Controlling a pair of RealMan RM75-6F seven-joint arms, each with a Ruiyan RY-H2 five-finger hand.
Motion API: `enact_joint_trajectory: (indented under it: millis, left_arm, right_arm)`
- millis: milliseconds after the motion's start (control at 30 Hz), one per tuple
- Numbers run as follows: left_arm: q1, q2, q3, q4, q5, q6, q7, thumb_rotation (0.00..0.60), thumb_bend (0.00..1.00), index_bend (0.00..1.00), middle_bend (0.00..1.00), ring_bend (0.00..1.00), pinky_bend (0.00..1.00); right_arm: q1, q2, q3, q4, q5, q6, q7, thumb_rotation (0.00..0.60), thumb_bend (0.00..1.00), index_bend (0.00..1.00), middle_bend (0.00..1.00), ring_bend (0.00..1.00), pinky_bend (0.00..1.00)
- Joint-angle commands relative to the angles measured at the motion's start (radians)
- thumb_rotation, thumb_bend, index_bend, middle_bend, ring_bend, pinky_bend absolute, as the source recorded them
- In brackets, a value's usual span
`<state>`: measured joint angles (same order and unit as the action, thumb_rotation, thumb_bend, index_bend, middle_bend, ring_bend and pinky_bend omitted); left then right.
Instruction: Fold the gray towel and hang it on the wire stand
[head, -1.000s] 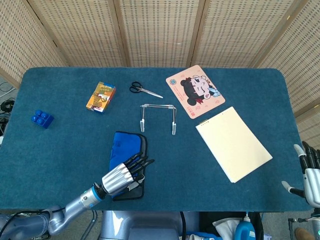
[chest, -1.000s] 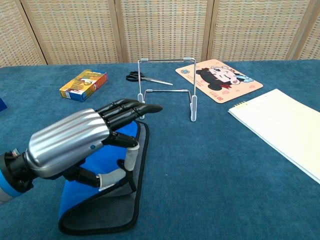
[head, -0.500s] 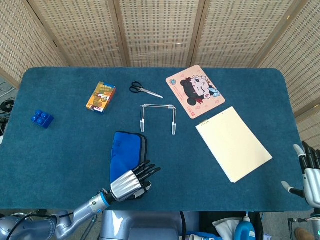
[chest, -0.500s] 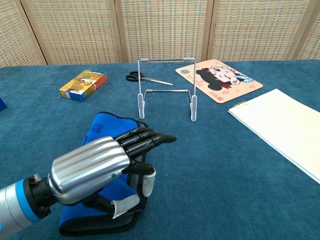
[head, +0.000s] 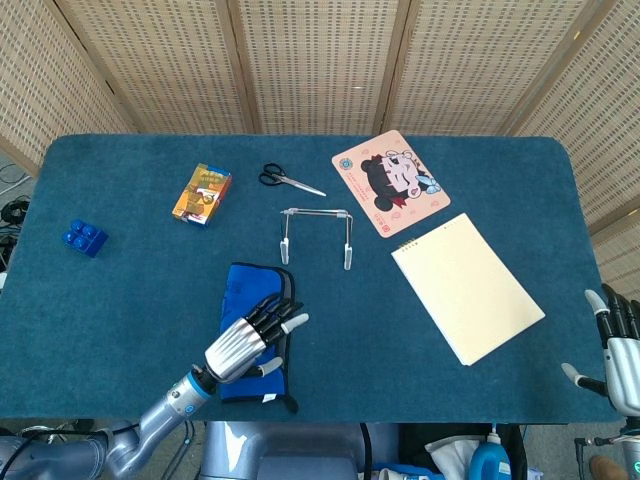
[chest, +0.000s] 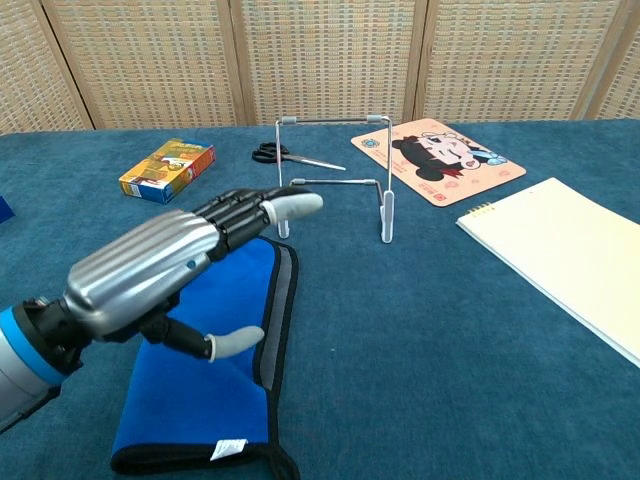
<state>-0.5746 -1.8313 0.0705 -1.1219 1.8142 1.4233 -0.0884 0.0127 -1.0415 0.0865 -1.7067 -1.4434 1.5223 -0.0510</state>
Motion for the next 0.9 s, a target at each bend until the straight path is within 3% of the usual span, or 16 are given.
enact_joint_trajectory:
  millis: [33,167,433,667,900]
  left_arm:
    - [-0.001,0.035,-0.042,-0.028,-0.04,0.007,-0.019,0.6,0.32,0.0,0.0,0.0,0.0]
    - [-0.001,0.1,-0.137,-0.063,-0.158,-0.032,-0.014,0.6,0.33,0.1,0.0,0.0,0.0]
    - [-0.057,0.168,-0.279,-0.095,-0.439,-0.284,0.096,0.6,0.35,0.19,0.0,0.0,0.0]
    - [-0.092,0.141,-0.326,-0.078,-0.562,-0.377,0.168,0.6,0.35,0.22,0.0,0.0,0.0]
    - [-0.125,0.082,-0.323,-0.011,-0.654,-0.455,0.269,0.6,0.35,0.23,0.0,0.0,0.0]
  right_arm:
    - [0.0,0.0,0.0,0.0,0.0,0.001,0.0,0.6,0.0,0.0,0.0,0.0,0.0]
    - [0.001,0.0,0.0,0.0,0.002,-0.003,0.0,0.6,0.0,0.0,0.0,0.0,0.0]
    - [0.009,-0.005,0.003,0.007,0.017,-0.02,-0.006,0.6,0.0,0.0,0.0,0.0,0.0]
    - [0.014,-0.009,0.006,0.011,0.029,-0.031,-0.016,0.6,0.0,0.0,0.0,0.0,0.0]
    - [0.022,-0.013,0.014,0.021,0.057,-0.05,-0.02,0.6,0.0,0.0,0.0,0.0,0.0]
